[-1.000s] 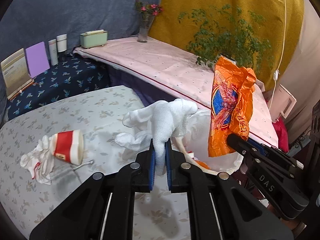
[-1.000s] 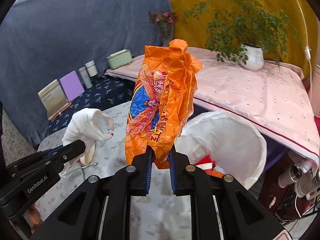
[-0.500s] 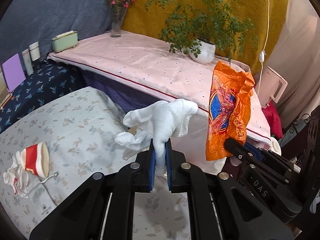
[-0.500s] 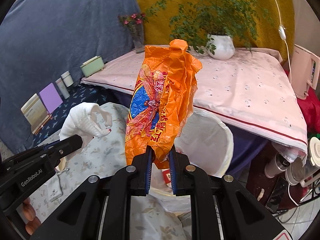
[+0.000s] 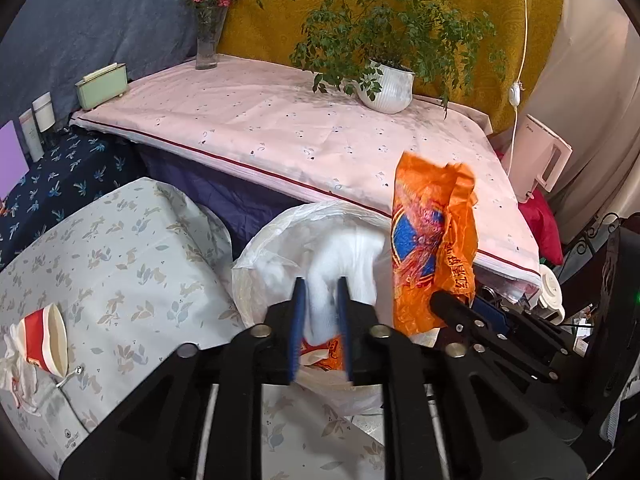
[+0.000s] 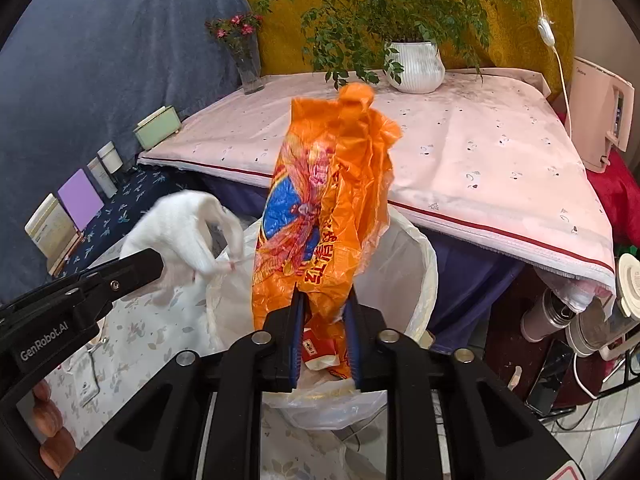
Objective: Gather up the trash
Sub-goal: 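Carry the bag and sock over the bin and open both tools, then withdraw both open tools from the bin back over the table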
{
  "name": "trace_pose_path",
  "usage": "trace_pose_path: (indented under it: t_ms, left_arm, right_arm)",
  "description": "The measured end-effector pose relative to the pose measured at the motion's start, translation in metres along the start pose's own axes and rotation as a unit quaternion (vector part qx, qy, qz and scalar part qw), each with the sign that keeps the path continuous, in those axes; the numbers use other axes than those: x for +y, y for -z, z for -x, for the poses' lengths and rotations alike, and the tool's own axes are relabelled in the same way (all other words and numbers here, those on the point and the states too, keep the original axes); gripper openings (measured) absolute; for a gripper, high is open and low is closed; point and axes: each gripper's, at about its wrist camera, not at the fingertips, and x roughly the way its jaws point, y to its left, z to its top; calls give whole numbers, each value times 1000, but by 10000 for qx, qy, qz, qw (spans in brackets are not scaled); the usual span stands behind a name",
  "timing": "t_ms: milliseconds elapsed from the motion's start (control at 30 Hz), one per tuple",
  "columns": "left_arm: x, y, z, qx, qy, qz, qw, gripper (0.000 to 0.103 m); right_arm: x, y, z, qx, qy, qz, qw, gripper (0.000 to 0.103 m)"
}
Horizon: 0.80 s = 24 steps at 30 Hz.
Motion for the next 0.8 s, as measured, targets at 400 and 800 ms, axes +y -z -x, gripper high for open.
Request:
trace_pose_path:
  t_ms: [400,800]
  left_arm:
    - [13,0,2,-78,-262,249,9993,65]
    - [26,5,15,-150,-333,437,9984,66]
  right_arm:
    - [1,-6,5,-163,29,-93,9998,47]
    - [17,-7,18,-275,-30,67,9996,52]
